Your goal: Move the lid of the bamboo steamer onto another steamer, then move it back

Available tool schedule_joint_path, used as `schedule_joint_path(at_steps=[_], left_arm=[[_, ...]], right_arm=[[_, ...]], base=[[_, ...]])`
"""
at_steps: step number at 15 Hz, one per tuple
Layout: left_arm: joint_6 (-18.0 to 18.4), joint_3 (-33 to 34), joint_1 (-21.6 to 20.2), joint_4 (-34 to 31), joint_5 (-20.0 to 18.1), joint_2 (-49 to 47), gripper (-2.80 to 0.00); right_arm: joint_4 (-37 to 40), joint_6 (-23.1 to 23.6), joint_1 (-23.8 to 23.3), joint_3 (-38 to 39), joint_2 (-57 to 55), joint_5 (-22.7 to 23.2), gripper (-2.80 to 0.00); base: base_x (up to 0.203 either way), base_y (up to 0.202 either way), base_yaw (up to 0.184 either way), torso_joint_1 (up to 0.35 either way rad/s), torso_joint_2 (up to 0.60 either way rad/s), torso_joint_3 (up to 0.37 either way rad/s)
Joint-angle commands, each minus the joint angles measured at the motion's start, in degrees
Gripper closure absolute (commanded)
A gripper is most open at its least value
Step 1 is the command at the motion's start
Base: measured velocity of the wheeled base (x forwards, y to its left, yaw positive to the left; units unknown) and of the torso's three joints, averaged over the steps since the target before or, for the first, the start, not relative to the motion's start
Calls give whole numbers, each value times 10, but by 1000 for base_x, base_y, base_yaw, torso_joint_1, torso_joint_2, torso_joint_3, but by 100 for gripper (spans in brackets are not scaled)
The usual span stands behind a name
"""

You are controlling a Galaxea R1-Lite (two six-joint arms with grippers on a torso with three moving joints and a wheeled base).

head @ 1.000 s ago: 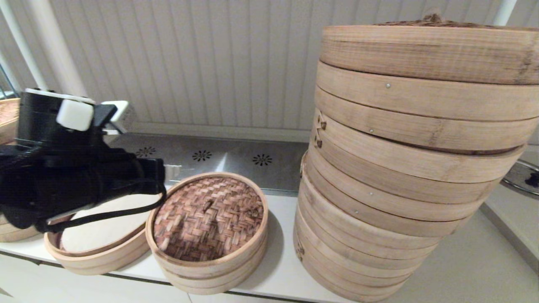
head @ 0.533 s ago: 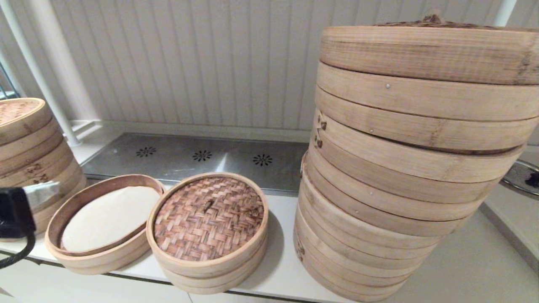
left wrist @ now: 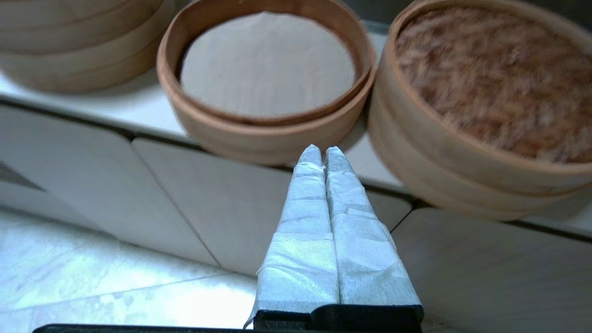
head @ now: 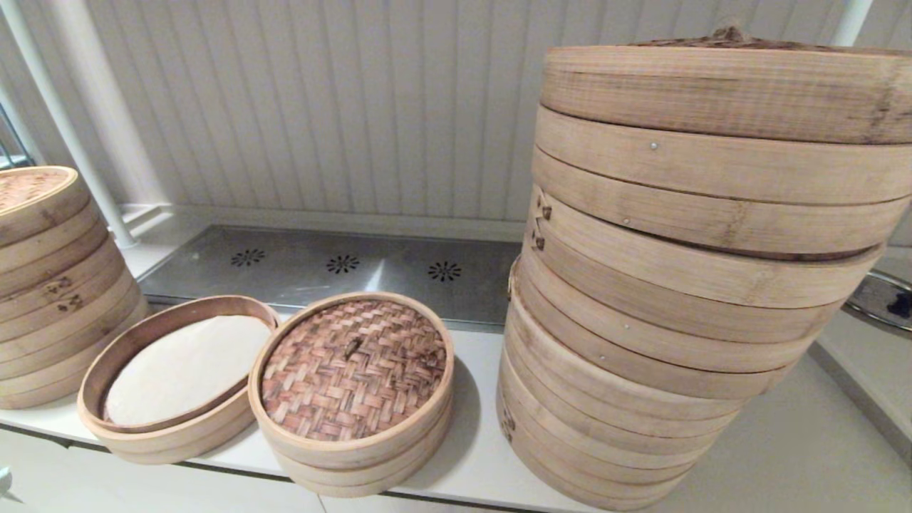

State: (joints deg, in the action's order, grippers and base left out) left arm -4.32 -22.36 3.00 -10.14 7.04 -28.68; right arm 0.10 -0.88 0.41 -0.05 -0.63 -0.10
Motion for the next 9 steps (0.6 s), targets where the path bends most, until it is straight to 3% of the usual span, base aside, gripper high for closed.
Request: schedule_joint_path(at_steps=[1, 7, 9], left_arm=[[0, 40, -2, -5, 7, 70, 0], [17, 166, -8, 85, 12, 92, 0], [23, 179, -16, 90, 12, 109, 0]], right_arm=[[1, 0, 0, 0, 0, 0, 0], [0, 0, 0, 0, 0, 0, 0], [0, 0, 0, 0, 0, 0, 0]], base=[[0, 0, 0, 0, 0, 0], [0, 0, 0, 0, 0, 0], [0, 0, 0, 0, 0, 0]])
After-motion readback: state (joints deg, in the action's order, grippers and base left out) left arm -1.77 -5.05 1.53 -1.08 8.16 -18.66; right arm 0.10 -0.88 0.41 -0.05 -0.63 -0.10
